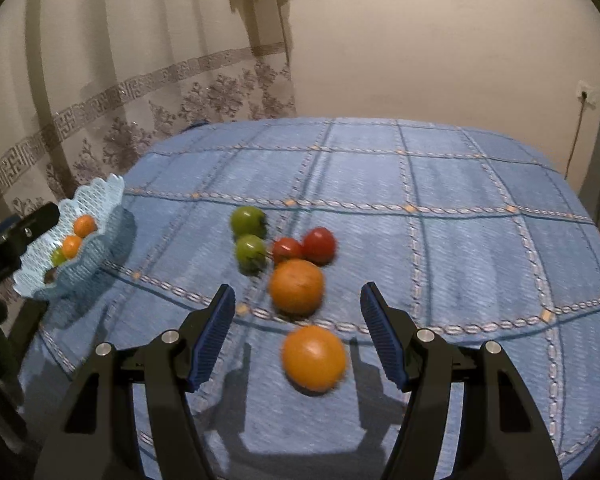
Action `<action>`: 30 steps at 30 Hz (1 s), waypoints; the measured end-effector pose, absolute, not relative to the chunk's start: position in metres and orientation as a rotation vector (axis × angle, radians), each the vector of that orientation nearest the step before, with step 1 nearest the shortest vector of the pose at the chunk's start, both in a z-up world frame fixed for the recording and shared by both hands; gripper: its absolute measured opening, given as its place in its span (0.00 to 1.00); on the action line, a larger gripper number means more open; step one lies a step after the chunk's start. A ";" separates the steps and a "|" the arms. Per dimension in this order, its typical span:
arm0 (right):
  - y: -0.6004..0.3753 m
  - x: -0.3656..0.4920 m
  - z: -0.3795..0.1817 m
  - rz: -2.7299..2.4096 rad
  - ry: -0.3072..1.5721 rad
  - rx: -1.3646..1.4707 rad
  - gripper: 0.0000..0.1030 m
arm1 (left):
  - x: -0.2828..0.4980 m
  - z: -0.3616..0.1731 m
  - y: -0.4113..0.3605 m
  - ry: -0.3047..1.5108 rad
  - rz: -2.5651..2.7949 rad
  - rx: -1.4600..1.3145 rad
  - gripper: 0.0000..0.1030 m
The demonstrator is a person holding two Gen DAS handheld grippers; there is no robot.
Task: Organize fruits
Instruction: 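Withdraw both tools from the basket and move the right tool toward another orange, then close the right tool around the orange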
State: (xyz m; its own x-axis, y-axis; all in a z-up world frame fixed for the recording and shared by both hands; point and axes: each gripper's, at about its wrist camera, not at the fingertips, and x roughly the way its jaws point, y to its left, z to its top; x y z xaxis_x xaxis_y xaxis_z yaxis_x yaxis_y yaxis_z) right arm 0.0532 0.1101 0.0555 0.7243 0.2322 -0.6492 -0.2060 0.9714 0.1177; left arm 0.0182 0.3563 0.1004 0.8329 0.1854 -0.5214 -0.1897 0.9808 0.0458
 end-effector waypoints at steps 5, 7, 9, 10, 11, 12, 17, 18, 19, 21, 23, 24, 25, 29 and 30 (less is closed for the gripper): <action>0.095 0.052 0.043 0.228 0.754 0.034 0.63 | 0.023 0.094 0.336 0.570 0.162 0.020 0.97; 0.091 0.054 0.040 0.231 0.768 0.034 0.63 | 0.023 0.093 0.329 0.570 0.151 0.032 0.97; 0.090 0.056 0.038 0.241 0.781 0.038 0.63 | 0.024 0.094 0.323 0.569 0.139 0.043 0.97; 0.090 0.057 0.036 0.249 0.789 0.039 0.63 | 0.024 0.094 0.319 0.569 0.133 0.051 0.97; 0.091 0.059 0.035 0.254 0.795 0.038 0.63 | 0.024 0.094 0.317 0.569 0.129 0.055 0.97; 0.092 0.060 0.033 0.262 0.802 0.033 0.63 | 0.025 0.094 0.314 0.572 0.124 0.062 0.97; 0.099 0.071 0.024 0.277 0.836 0.000 0.62 | 0.028 0.092 0.304 0.596 0.089 0.066 0.97; 0.099 0.072 0.023 0.285 0.847 0.003 0.61 | 0.029 0.092 0.303 0.596 0.088 0.070 0.97; 0.099 0.073 0.022 0.292 0.850 0.005 0.60 | 0.029 0.093 0.302 0.596 0.084 0.068 0.97; 0.102 0.071 0.022 0.308 0.849 -0.004 0.54 | 0.030 0.092 0.299 0.600 0.078 0.070 0.97; 0.105 0.069 0.021 0.330 0.850 -0.022 0.48 | 0.033 0.091 0.296 0.607 0.070 0.070 0.97; 0.107 0.068 0.020 0.346 0.856 -0.025 0.44 | 0.034 0.091 0.294 0.612 0.064 0.070 0.97; 0.108 0.067 0.020 0.358 0.861 -0.025 0.42 | 0.035 0.090 0.293 0.615 0.060 0.070 0.97; 0.108 0.061 0.020 0.379 0.869 -0.030 0.38 | 0.039 0.087 0.285 0.631 0.038 0.076 0.97; 0.106 0.060 0.021 0.384 0.872 -0.023 0.37 | 0.040 0.086 0.283 0.635 0.034 0.077 0.97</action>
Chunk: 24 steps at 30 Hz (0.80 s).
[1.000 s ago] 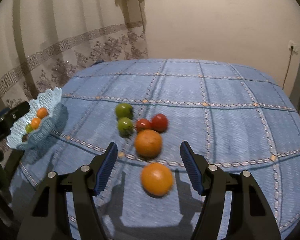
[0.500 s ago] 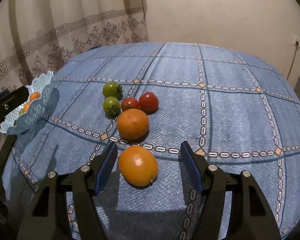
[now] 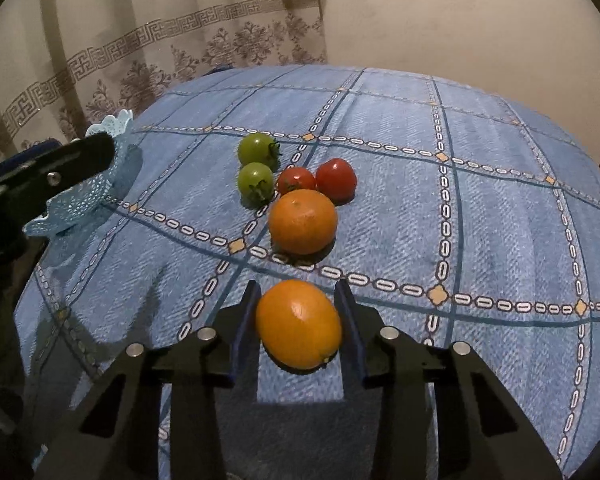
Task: Organize fruits
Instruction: 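Close the right tool around the orange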
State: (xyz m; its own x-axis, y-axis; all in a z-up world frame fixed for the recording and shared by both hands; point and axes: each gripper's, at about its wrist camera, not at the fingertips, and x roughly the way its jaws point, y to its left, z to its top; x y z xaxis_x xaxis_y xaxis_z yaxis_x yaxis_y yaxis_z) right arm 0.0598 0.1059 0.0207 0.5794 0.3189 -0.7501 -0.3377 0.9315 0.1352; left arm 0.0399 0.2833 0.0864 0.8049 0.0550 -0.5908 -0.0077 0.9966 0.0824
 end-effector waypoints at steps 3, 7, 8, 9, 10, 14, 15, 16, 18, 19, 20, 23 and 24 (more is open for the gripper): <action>0.099 0.057 0.022 0.391 0.878 0.001 0.37 | 0.043 0.084 0.276 0.643 0.019 0.086 0.97; 0.081 0.056 0.026 0.340 0.856 0.033 0.37 | 0.047 0.078 0.264 0.657 -0.006 0.110 0.97; 0.075 0.056 0.028 0.317 0.845 0.036 0.37 | 0.048 0.076 0.260 0.662 -0.018 0.117 0.97; 0.071 0.056 0.029 0.298 0.838 0.039 0.37 | 0.050 0.074 0.256 0.669 -0.029 0.122 0.97; 0.064 0.057 0.031 0.268 0.831 0.045 0.37 | 0.052 0.072 0.252 0.676 -0.040 0.127 0.97; 0.041 0.065 0.032 0.199 0.837 0.094 0.37 | 0.060 0.063 0.239 0.698 -0.074 0.130 0.97; 0.035 0.067 0.032 0.181 0.838 0.108 0.37 | 0.062 0.061 0.236 0.706 -0.082 0.127 0.97; 0.030 0.068 0.032 0.172 0.837 0.117 0.37 | 0.063 0.059 0.233 0.714 -0.092 0.124 0.97; 0.023 0.069 0.033 0.151 0.834 0.133 0.37 | 0.067 0.056 0.226 0.737 -0.131 0.108 0.96; 0.022 0.070 0.033 0.142 0.833 0.135 0.37 | 0.069 0.055 0.222 0.745 -0.150 0.101 0.95; 0.020 0.071 0.033 0.131 0.832 0.136 0.37 | 0.071 0.054 0.219 0.752 -0.164 0.098 0.93; 0.014 0.071 0.031 0.099 0.837 0.150 0.37 | 0.078 0.049 0.205 0.775 -0.200 0.100 0.86; 0.010 0.072 0.030 0.090 0.842 0.162 0.37 | 0.080 0.047 0.201 0.781 -0.206 0.105 0.82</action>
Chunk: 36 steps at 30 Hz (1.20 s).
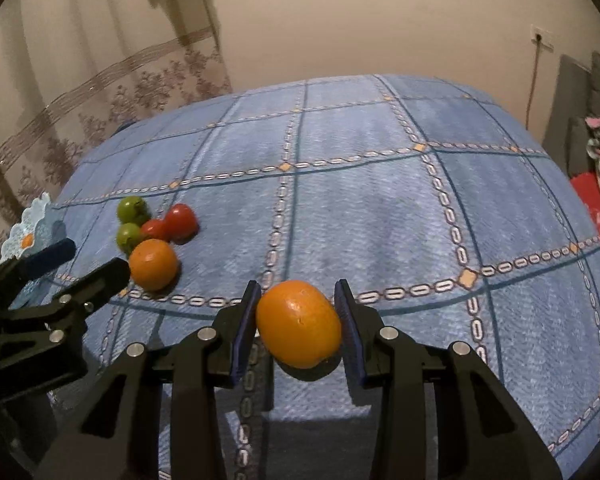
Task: Organize fruits
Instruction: 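Close the right tool around the orange, then close the left tool around another orange on the table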
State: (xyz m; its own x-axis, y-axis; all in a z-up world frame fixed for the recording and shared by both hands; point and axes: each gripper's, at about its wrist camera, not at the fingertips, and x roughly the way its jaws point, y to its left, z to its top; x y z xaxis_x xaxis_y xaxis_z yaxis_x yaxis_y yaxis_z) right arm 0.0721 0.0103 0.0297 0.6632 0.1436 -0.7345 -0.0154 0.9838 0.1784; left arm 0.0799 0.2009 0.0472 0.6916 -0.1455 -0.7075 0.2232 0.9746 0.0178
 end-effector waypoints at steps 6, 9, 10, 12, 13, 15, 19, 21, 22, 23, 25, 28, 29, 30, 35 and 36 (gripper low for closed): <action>0.005 0.073 0.031 0.073 0.831 0.181 0.37 | 0.096 0.035 0.186 0.835 -0.227 0.080 0.71; 0.006 0.073 0.029 0.078 0.833 0.181 0.37 | 0.104 0.031 0.185 0.843 -0.211 0.062 0.70; 0.007 0.072 0.029 0.081 0.834 0.178 0.37 | 0.104 0.032 0.183 0.831 -0.207 0.069 0.70; 0.009 0.072 0.028 0.085 0.835 0.172 0.37 | 0.106 0.032 0.180 0.828 -0.212 0.073 0.67; 0.010 0.072 0.028 0.087 0.834 0.168 0.37 | 0.106 0.031 0.177 0.825 -0.209 0.081 0.63; 0.012 0.072 0.028 0.087 0.829 0.161 0.37 | 0.104 0.030 0.176 0.820 -0.201 0.099 0.61; 0.016 0.073 0.027 0.090 0.826 0.162 0.37 | 0.102 0.029 0.175 0.809 -0.184 0.123 0.58; 0.018 0.073 0.026 0.093 0.826 0.158 0.37 | 0.101 0.029 0.174 0.804 -0.182 0.130 0.54; 0.019 0.073 0.025 0.094 0.827 0.155 0.37 | 0.100 0.028 0.173 0.808 -0.194 0.125 0.47; 0.019 0.072 0.025 0.094 0.826 0.153 0.37 | 0.099 0.028 0.174 0.816 -0.215 0.111 0.44; 0.019 0.073 0.025 0.092 0.823 0.152 0.37 | 0.095 0.029 0.173 0.817 -0.227 0.104 0.39; 0.018 0.072 0.026 0.090 0.816 0.158 0.37 | 0.090 0.031 0.175 0.814 -0.228 0.100 0.39; 0.018 0.071 0.026 0.091 0.814 0.160 0.37 | 0.089 0.031 0.176 0.816 -0.230 0.091 0.39; 0.017 0.070 0.027 0.093 0.812 0.162 0.37 | 0.087 0.032 0.178 0.820 -0.231 0.081 0.38; 0.014 0.065 0.029 0.106 0.802 0.164 0.37 | 0.072 0.040 0.189 0.812 -0.227 0.039 0.38; 0.013 0.064 0.029 0.107 0.801 0.165 0.37 | 0.069 0.042 0.192 0.808 -0.224 0.031 0.38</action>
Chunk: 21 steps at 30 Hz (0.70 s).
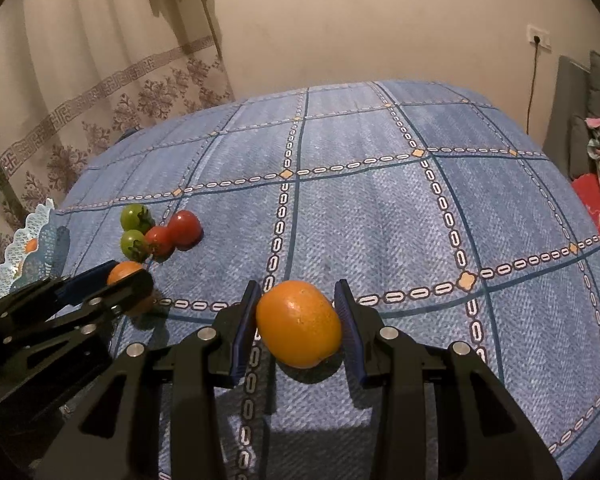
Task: Organize fruits
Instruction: 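Close the left tool around another orange on the table, then carry both oranges into the basket and open both tools to release them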
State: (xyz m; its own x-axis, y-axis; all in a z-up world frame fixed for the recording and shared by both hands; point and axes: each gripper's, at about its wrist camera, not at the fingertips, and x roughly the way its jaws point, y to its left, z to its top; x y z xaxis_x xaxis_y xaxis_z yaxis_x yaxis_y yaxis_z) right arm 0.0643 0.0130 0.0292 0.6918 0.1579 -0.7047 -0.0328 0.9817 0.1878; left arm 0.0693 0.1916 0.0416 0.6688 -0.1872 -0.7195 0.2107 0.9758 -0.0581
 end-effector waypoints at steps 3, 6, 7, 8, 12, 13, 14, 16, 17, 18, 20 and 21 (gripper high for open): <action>0.012 0.063 0.031 0.112 0.797 0.170 0.37 | 0.063 0.047 0.200 0.795 -0.211 0.010 0.38; 0.014 0.060 0.034 0.120 0.789 0.172 0.37 | 0.056 0.052 0.208 0.777 -0.189 -0.001 0.38; 0.014 0.059 0.035 0.124 0.786 0.173 0.37 | 0.055 0.054 0.211 0.773 -0.183 -0.001 0.38; 0.016 0.058 0.036 0.130 0.782 0.175 0.37 | 0.053 0.056 0.214 0.766 -0.173 -0.001 0.38; 0.019 0.053 0.041 0.155 0.760 0.177 0.37 | 0.047 0.060 0.223 0.750 -0.149 -0.011 0.38; 0.020 0.051 0.043 0.164 0.752 0.175 0.37 | 0.046 0.061 0.226 0.745 -0.143 -0.013 0.38; 0.021 0.050 0.044 0.168 0.748 0.173 0.37 | 0.045 0.062 0.227 0.741 -0.139 -0.014 0.38; 0.023 0.047 0.047 0.178 0.741 0.171 0.37 | 0.042 0.064 0.230 0.733 -0.131 -0.016 0.38; 0.024 0.046 0.048 0.180 0.740 0.170 0.37 | 0.041 0.065 0.232 0.727 -0.126 -0.017 0.38; 0.026 0.045 0.049 0.181 0.739 0.167 0.37 | 0.039 0.067 0.233 0.721 -0.123 -0.018 0.38; 0.030 0.044 0.050 0.182 0.739 0.157 0.37 | 0.035 0.069 0.237 0.709 -0.113 -0.017 0.38; 0.033 0.043 0.051 0.183 0.740 0.150 0.37 | 0.034 0.071 0.239 0.703 -0.108 -0.017 0.38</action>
State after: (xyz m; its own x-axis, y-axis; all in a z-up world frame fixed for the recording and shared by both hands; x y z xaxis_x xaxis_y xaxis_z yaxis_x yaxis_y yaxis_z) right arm 0.0435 0.0327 0.0508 0.7241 0.2179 -0.6544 -0.1125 0.9734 0.1997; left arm 0.0336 0.2390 0.0707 0.7575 -0.1050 -0.6443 0.0936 0.9943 -0.0519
